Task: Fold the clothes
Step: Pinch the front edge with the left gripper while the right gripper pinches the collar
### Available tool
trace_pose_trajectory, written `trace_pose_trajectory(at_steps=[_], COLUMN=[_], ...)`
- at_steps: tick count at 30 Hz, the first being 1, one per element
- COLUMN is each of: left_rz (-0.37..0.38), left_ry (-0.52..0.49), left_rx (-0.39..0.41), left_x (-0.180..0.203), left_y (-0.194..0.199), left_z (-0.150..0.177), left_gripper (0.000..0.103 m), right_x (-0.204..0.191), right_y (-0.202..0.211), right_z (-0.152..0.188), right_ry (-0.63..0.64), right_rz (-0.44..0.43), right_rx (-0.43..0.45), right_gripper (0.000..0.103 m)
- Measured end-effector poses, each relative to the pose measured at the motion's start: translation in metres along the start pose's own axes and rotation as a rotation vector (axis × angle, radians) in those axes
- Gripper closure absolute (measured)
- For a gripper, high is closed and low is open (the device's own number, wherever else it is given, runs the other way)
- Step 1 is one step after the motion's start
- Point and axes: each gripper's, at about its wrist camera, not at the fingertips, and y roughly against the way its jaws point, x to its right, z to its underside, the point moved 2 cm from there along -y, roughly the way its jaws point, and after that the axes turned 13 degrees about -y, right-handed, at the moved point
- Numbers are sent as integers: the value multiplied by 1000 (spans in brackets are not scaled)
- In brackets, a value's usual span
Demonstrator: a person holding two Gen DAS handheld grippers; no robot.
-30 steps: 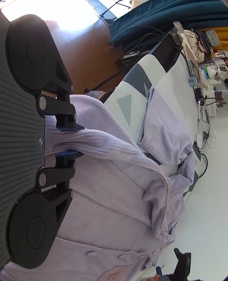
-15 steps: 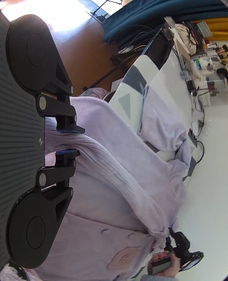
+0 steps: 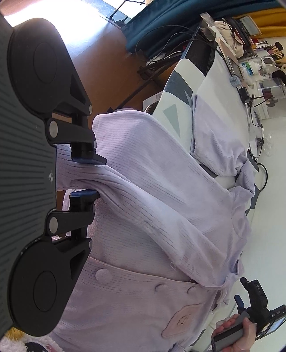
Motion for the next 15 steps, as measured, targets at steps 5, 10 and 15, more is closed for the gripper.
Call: trace_pose_trajectory(at_steps=[5, 10, 15], left_rz=[-2, 44, 88], left_ry=[-2, 19, 13], left_rx=[9, -19, -36], left_x=[3, 4, 4], left_y=[-1, -10, -14], left_z=[4, 13, 18], left_gripper=[74, 65, 68], right_x=[3, 15, 18], right_y=[11, 12, -6], right_z=[23, 50, 61], right_ry=[-63, -198, -235], right_rz=[-52, -162, -155], right_rx=[-84, -172, -184], right_gripper=[49, 50, 71])
